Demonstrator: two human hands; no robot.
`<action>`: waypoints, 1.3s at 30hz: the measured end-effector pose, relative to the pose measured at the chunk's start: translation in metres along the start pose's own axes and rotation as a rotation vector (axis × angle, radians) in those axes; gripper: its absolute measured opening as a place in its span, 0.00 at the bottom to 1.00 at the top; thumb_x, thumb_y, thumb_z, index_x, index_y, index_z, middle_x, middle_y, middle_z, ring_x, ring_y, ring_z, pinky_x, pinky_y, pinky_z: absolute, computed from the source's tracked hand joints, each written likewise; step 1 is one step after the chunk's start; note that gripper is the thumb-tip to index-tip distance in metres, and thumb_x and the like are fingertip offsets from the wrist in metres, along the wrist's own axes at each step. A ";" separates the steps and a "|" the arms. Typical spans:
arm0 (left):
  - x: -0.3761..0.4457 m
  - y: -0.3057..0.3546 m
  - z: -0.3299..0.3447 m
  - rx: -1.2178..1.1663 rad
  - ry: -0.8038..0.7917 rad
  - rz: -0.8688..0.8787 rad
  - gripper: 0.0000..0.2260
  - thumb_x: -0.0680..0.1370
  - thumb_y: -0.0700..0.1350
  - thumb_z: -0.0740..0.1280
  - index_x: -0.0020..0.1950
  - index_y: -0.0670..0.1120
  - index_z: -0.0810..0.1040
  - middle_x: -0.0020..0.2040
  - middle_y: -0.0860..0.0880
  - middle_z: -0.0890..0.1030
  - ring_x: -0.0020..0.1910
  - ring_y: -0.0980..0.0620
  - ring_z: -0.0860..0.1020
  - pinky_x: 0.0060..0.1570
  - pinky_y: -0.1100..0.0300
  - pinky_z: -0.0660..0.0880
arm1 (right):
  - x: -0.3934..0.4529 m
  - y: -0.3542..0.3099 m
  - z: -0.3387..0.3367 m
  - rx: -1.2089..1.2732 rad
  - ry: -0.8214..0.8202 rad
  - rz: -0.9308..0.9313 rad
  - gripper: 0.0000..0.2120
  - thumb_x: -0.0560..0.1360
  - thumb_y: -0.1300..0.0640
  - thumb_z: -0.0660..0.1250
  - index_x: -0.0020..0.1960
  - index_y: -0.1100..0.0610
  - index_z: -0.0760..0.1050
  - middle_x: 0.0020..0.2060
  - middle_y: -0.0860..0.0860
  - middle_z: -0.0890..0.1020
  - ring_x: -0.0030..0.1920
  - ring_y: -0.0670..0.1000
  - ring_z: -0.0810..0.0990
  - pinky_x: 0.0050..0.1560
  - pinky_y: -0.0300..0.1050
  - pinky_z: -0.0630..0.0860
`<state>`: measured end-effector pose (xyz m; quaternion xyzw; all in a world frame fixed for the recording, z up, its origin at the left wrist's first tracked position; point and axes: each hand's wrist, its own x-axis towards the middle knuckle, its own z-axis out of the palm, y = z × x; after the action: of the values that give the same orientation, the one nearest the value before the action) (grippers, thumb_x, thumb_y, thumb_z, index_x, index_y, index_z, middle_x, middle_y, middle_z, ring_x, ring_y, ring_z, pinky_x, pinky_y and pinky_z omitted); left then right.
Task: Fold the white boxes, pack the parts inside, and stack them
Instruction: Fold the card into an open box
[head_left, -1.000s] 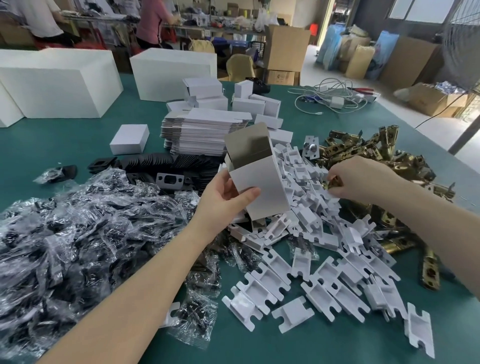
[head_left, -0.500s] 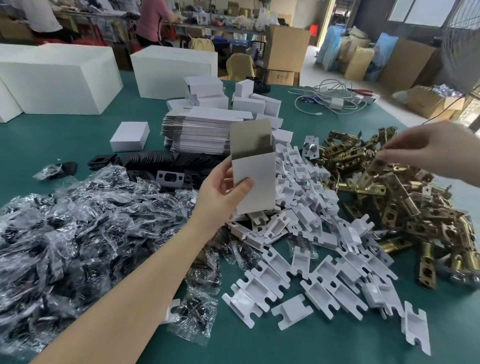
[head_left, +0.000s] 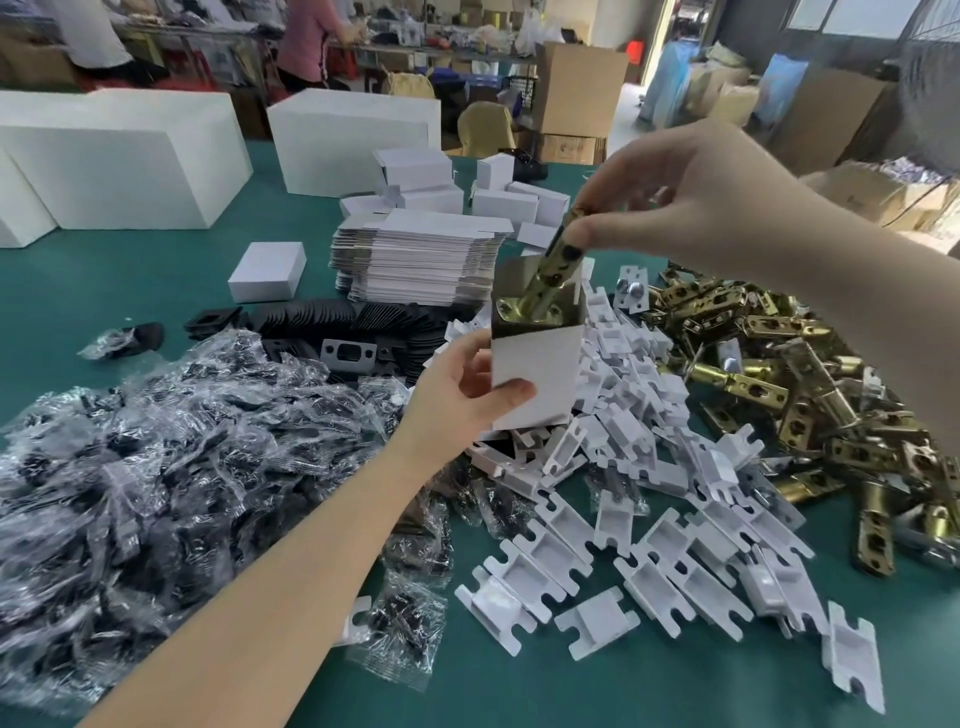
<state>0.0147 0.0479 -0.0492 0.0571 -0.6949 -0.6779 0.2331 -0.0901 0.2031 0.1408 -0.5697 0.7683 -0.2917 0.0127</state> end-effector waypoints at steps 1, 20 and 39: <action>0.000 -0.001 0.000 -0.005 0.005 -0.005 0.19 0.73 0.37 0.75 0.59 0.54 0.77 0.53 0.50 0.85 0.50 0.53 0.84 0.41 0.62 0.80 | 0.002 0.000 0.000 -0.026 -0.012 -0.005 0.10 0.65 0.42 0.69 0.43 0.44 0.78 0.31 0.28 0.79 0.31 0.37 0.74 0.34 0.28 0.72; 0.001 0.002 0.000 0.016 0.027 -0.007 0.20 0.71 0.42 0.76 0.54 0.64 0.78 0.52 0.51 0.85 0.50 0.52 0.84 0.42 0.61 0.80 | -0.031 0.052 0.043 -0.232 0.294 0.183 0.21 0.76 0.37 0.59 0.35 0.52 0.77 0.28 0.45 0.76 0.26 0.41 0.72 0.27 0.31 0.63; 0.004 -0.005 0.001 0.037 0.037 -0.030 0.23 0.69 0.46 0.75 0.63 0.54 0.75 0.54 0.50 0.85 0.52 0.52 0.84 0.51 0.54 0.81 | -0.069 0.076 0.099 -0.836 -0.355 0.569 0.11 0.79 0.60 0.63 0.60 0.52 0.78 0.53 0.52 0.80 0.48 0.54 0.80 0.37 0.45 0.78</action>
<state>0.0097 0.0468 -0.0525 0.0843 -0.7020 -0.6671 0.2346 -0.0970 0.2349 0.0019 -0.3362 0.9289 0.1549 -0.0068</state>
